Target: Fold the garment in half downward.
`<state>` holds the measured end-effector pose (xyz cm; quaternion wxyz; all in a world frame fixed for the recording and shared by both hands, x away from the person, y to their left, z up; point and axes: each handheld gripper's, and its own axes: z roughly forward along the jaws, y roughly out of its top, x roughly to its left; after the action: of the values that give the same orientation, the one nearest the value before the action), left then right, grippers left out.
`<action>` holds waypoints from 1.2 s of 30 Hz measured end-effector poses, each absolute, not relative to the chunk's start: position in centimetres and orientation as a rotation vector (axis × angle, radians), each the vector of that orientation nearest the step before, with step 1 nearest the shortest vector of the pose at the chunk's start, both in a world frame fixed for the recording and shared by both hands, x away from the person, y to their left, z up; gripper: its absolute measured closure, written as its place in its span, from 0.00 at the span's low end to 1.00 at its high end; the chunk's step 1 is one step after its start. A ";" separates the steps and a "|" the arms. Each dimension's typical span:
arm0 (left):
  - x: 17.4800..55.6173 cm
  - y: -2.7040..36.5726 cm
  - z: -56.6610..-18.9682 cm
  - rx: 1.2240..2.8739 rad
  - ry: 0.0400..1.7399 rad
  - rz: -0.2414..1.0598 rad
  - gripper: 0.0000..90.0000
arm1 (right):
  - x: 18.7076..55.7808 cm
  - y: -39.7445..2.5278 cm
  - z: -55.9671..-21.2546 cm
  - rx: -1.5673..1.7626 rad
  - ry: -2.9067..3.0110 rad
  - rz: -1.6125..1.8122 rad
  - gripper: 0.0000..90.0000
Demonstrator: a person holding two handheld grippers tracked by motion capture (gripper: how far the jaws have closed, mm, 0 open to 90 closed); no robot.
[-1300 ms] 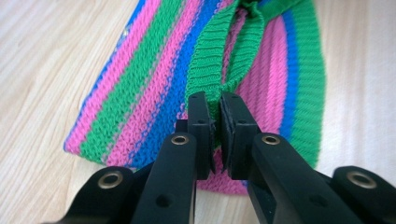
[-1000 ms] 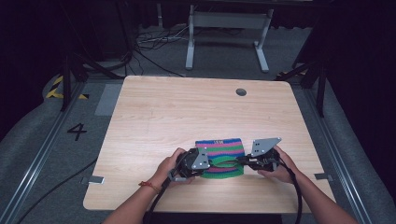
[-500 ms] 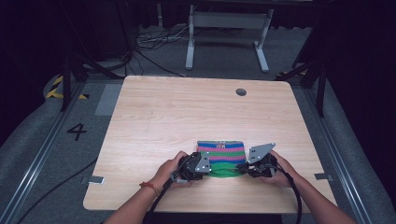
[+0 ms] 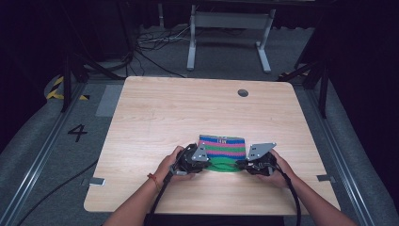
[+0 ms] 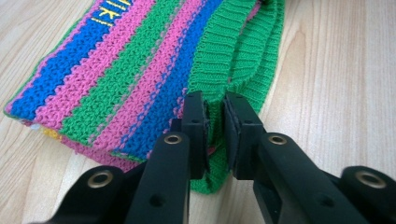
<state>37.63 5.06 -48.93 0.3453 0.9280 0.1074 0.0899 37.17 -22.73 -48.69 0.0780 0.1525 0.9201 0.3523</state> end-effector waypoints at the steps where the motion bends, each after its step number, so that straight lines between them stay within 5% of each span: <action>1: 37.6 5.0 -48.9 2.417 0.268 0.235 0.86 | 37.2 -22.7 -48.7 0.448 2.757 1.053 0.91; 22: 36.8 5.8 -46.7 2.395 0.285 0.298 0.64 | 36.8 -23.5 -46.7 0.470 2.716 1.063 0.74; 36: 37.1 5.7 -45.3 2.441 0.318 0.348 0.36 | 37.0 -23.6 -45.7 0.483 2.673 0.964 0.45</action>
<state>37.06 5.72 -45.27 0.3219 0.9296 0.1211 0.1324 37.04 -23.59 -45.67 0.1293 0.1663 0.9196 0.3315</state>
